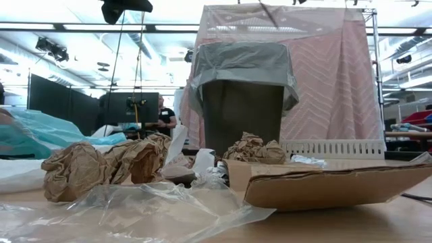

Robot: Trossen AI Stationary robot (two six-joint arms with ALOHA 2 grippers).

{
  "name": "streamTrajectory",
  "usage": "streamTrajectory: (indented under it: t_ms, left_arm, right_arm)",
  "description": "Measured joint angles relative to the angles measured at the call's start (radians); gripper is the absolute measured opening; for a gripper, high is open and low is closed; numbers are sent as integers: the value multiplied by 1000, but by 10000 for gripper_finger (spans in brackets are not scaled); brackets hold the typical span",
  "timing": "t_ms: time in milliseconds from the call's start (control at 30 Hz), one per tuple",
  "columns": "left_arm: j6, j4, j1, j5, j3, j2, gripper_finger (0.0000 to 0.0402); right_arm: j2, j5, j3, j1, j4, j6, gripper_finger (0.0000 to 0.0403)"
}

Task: Place trash/remove bag and relplace
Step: Put the zip tie into the trash bin

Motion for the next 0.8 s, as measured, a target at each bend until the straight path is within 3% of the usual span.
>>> streamTrajectory:
  t_ms: [100,200,333,533,800]
  left_arm:
    - [-1,0,0,0,0,0,15]
    - [-2,0,0,-8,0,0,15]
    - [-3,-2,0,-29,0,0,15]
    - [-3,-4,0,-52,0,0,15]
    - [-3,-5,0,-56,0,0,15]
  right_arm:
    - [19,-24,1,-105,91,-126,0]
    - [55,-145,1,-193,221,-252,0]
    - [115,-296,1,-272,334,-272,0]
    - [224,-405,1,-297,399,-287,0]
    - [303,-416,1,-297,402,-240,0]
